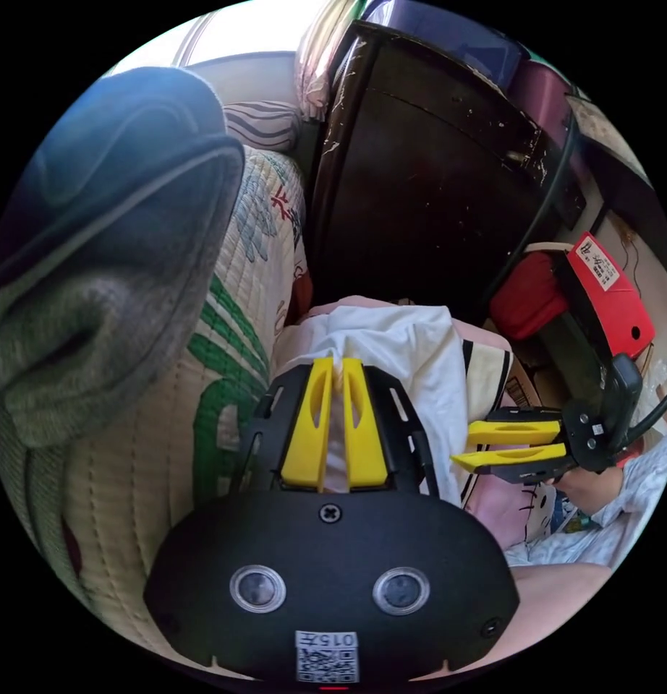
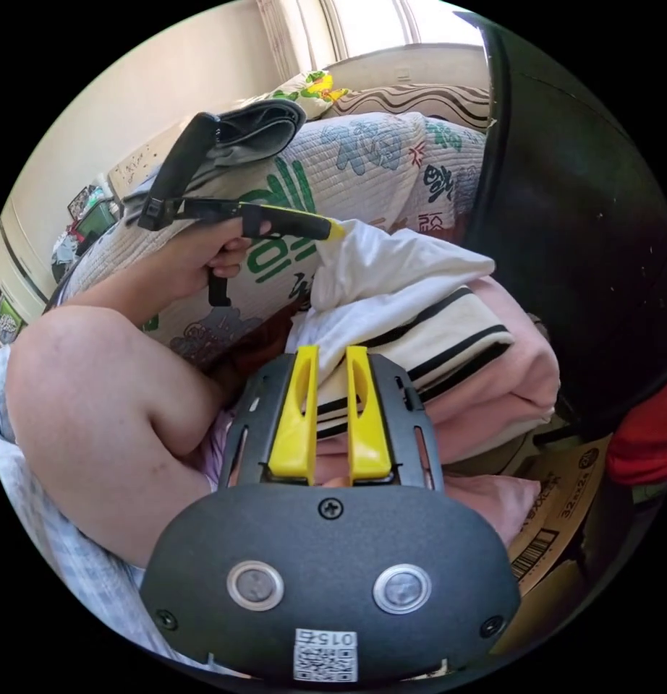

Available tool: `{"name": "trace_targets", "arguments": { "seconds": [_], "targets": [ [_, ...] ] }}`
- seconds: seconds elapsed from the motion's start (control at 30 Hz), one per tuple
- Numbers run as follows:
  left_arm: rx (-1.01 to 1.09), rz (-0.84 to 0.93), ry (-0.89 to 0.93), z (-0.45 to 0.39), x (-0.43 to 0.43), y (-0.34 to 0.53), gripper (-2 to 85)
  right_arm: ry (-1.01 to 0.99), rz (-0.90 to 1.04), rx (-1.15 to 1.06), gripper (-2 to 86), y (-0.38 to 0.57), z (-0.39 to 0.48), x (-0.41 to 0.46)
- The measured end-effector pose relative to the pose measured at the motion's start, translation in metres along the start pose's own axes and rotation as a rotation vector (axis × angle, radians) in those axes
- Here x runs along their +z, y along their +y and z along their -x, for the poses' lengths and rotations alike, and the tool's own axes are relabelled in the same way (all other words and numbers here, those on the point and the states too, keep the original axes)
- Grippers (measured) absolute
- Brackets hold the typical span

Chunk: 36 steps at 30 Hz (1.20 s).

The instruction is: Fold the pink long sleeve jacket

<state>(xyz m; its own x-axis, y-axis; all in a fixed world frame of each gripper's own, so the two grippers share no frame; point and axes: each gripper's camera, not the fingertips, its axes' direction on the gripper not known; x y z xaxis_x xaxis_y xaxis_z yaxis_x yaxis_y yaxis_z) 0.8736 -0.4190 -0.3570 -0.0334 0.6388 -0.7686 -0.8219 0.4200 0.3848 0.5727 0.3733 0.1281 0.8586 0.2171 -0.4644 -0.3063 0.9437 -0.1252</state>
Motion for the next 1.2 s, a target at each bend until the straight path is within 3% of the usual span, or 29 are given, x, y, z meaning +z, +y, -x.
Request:
{"name": "trace_targets", "arguments": {
  "seconds": [0.07, 0.17, 0.27, 0.37, 0.6, 0.83, 1.03, 1.2],
  "targets": [
    [0.010, 0.000, 0.004, -0.008, -0.004, -0.004, 3.4, 0.020, -0.111, 0.020, 6.5, 0.001, -0.012, -0.024],
    [0.048, -0.071, -0.011, -0.027, -0.021, -0.010, 6.2, 0.216, -0.244, 0.083, 6.4, 0.008, -0.044, -0.063],
    [0.147, -0.108, 0.130, -0.053, -0.035, -0.027, 7.7, 0.375, -0.210, 0.195, 7.2, 0.025, -0.087, -0.071],
    [0.269, -0.009, 0.293, -0.095, -0.026, -0.059, 9.7, 0.276, -0.162, 0.308, 9.5, 0.051, -0.127, -0.063],
    [0.485, 0.270, 0.199, -0.239, 0.050, -0.121, 14.6, 0.063, -0.062, 0.437, 9.8, 0.126, -0.160, -0.022],
    [0.607, 0.485, 0.017, -0.320, 0.154, -0.102, 14.3, -0.098, 0.077, 0.407, 10.9, 0.161, -0.172, 0.003],
    [0.732, 0.432, -0.187, -0.333, 0.161, -0.032, 7.7, -0.084, 0.084, 0.394, 6.5, 0.207, -0.178, 0.010],
    [0.529, 0.213, -0.189, -0.263, 0.077, 0.012, 5.6, -0.090, -0.215, 0.285, 4.1, 0.259, -0.140, -0.035]
  ]
}}
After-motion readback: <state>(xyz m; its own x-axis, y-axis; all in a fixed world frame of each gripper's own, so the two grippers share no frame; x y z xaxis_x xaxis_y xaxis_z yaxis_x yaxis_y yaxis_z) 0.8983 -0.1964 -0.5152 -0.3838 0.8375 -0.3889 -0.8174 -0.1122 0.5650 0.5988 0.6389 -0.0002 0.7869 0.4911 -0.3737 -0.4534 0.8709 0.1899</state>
